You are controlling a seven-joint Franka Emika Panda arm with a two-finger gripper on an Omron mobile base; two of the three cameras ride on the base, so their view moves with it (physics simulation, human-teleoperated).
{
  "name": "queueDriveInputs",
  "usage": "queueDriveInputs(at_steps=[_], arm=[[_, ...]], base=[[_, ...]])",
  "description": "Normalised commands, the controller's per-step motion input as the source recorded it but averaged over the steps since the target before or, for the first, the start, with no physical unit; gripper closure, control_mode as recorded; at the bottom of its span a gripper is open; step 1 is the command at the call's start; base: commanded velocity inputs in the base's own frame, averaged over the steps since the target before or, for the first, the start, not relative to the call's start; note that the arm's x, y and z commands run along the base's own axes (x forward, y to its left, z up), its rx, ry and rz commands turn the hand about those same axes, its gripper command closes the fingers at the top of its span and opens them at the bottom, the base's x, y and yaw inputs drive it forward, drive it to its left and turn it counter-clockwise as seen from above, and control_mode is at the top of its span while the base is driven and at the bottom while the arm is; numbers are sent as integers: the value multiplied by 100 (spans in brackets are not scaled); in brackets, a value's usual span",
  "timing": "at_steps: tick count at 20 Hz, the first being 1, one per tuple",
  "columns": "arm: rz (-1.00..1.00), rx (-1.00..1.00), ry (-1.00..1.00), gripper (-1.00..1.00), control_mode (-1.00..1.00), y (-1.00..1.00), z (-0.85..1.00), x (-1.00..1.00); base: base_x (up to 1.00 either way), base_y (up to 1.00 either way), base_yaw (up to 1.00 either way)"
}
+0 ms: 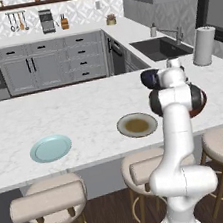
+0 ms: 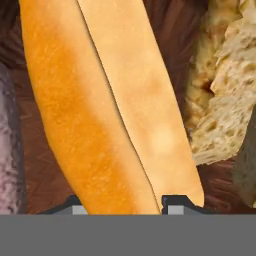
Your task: Place one bun and one sausage from the bowl on each plate.
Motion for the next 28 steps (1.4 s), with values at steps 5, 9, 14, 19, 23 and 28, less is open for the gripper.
queueDriveInputs(at_steps=[5, 9, 14, 19, 23, 28], arm=[[8, 1, -26, 100, -100, 59, 71, -85], [13, 0, -8, 100, -100, 100, 14, -94], [11, 0, 7, 100, -100, 100, 8, -57], [1, 1, 10, 100, -100, 100, 3, 14], [-4, 1, 4, 100, -100, 98, -41, 77], [-1, 3, 4, -100, -100, 38, -78, 51]], base=[[0, 0, 0], [0, 0, 0], [0, 0, 0], [0, 0, 0], [0, 0, 0], [0, 0, 0]])
